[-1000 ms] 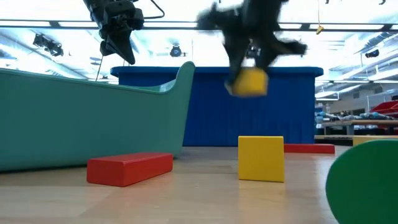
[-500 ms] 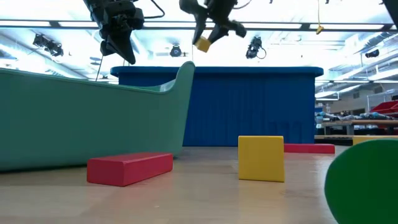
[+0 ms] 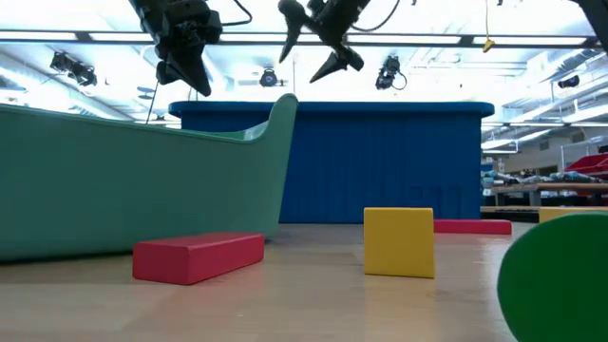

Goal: Sort Items/Unsort Items

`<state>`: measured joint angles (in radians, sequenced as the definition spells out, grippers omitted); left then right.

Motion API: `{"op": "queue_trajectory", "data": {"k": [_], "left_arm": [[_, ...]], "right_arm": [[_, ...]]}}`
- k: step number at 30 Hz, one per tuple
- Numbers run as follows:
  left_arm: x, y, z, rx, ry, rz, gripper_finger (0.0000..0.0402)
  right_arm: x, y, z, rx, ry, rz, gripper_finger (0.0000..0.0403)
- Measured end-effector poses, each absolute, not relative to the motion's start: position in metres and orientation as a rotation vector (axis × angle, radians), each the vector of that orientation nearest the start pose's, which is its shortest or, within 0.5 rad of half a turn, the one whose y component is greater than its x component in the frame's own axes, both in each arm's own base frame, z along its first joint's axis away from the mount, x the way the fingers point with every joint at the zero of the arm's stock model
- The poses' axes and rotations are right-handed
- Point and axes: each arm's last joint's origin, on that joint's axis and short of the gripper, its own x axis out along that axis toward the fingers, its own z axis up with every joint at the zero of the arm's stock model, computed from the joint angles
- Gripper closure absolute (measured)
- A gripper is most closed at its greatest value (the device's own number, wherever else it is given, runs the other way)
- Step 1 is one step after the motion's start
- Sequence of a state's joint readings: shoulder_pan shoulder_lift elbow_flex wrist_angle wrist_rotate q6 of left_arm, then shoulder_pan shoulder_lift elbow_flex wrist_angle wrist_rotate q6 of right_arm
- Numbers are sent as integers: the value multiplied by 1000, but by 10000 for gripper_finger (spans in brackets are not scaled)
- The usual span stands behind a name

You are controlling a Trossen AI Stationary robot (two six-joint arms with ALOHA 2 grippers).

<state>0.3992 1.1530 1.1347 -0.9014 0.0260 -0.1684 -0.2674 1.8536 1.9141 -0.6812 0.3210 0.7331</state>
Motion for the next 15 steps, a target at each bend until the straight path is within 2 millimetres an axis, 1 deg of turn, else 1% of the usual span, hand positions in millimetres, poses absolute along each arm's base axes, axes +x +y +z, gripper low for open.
{"op": "queue_trajectory", "data": {"k": [1,3,6,9,11,13,15], "left_arm": [[201,84,323,-348,875,426,402],[201,84,323,-344,876,424,402],[201,84,323,-341,879,423,402],[201,84,323,-324,882,410,402],[201,84,323,-325,882,401,402],[201,84,324,-325,879,394,402],[202,84,324,-325,870,387,402]], "right_arm": [[393,-111,380,675,388,-758,58],[386,-93,389,672,410,-732,78],[372,-61,396,670,504,-700,128],[354,-27,386,728,739,-671,193],[346,-2,378,783,871,-662,238],[343,26,368,843,936,-645,279],[341,54,357,920,977,-645,312]]}}
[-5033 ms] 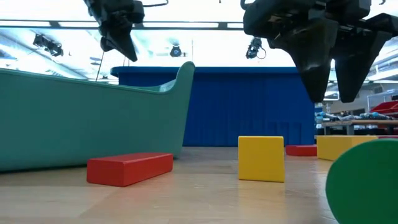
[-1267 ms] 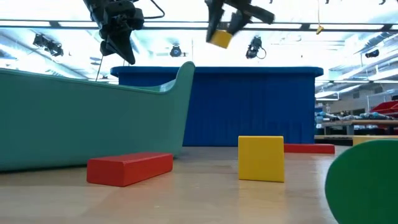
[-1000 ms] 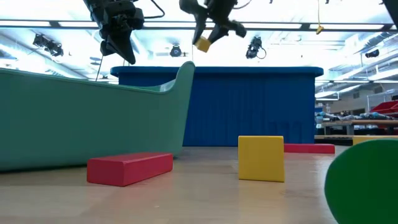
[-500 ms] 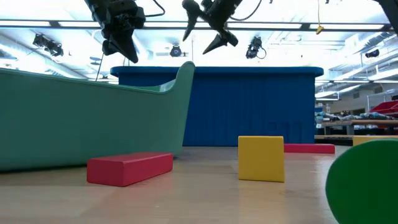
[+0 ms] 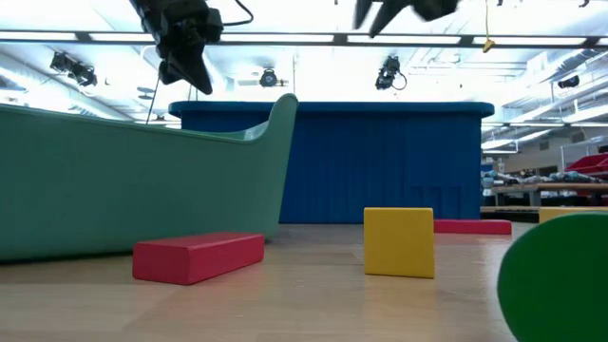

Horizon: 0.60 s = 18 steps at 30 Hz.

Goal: Sort Items/Unsort Items

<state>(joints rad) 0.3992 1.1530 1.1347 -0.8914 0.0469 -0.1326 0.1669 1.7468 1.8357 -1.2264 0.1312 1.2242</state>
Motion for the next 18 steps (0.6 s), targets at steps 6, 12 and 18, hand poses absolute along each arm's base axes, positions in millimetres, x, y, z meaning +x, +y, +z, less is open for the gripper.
{"op": "queue_trajectory", "data": {"k": [6,12,18], "left_arm": [[202,84,325,-326,860,376,402],[204,82,325,-290,856,299,402],[207,79,327,-269,833,251,401]], "right_arm": [[323,120,320,1160,993,-844,358],[298,148,276,1251,1014,-1105,325],[281,148,241,1253,1049,-1288,257]]}}
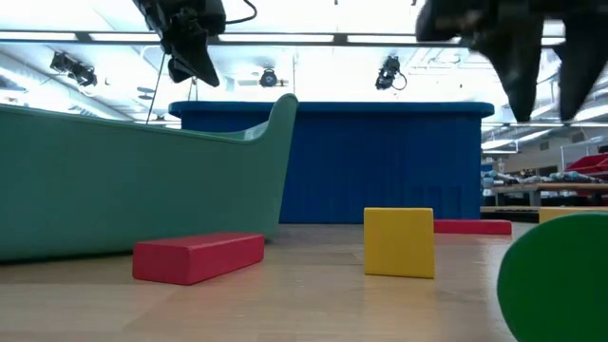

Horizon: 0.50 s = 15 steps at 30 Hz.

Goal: Sort Items/Unsort Items

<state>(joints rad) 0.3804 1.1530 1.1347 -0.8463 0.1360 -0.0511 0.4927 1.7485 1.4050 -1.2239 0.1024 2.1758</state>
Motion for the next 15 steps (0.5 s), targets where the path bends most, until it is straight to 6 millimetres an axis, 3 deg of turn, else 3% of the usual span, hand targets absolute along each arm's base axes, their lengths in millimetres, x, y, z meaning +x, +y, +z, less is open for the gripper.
{"op": "queue_trajectory", "data": {"k": [7,15], "left_arm": [[214,66,330,-247,795,169,401],[217,56,330,-239,800,132,401]], "right_arm": [[272,133,209,1231,1030,-1431,200],[274,119,176,1302,996,-1415,195]]}}
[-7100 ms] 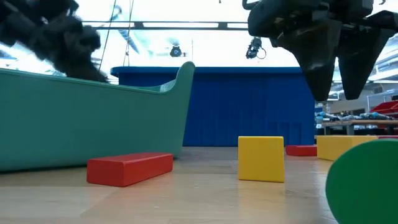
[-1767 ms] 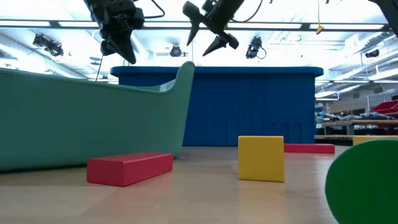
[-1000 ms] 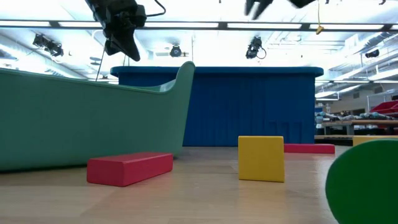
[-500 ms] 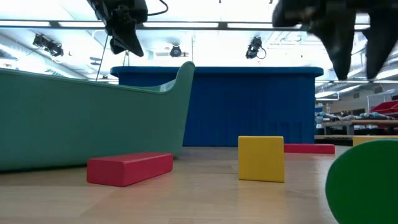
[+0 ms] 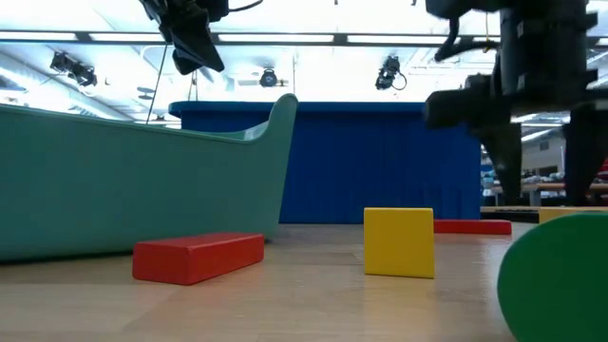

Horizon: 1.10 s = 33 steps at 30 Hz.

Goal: Sort Items/Unsort Items

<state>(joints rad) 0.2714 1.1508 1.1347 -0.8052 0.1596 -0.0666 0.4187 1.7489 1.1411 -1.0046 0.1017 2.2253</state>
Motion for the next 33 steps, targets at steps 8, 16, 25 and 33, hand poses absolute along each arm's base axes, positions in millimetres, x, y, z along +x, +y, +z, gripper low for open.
{"op": "queue_trajectory", "data": {"k": [8,16,25,33], "left_arm": [[217,56,330,-251,800,146,401],[217,56,330,-251,799,147,401],[216,56,330,-253,805,148,401],[216,56,329,-256,809,149,401]], "right_arm": [[267,108,158,1306,982,-1460,239],[268,101,147,1348,940,-1409,283],[268,91,138,1368,955,-1420,158],[268,85,138,1359,926,-1451,162]]}}
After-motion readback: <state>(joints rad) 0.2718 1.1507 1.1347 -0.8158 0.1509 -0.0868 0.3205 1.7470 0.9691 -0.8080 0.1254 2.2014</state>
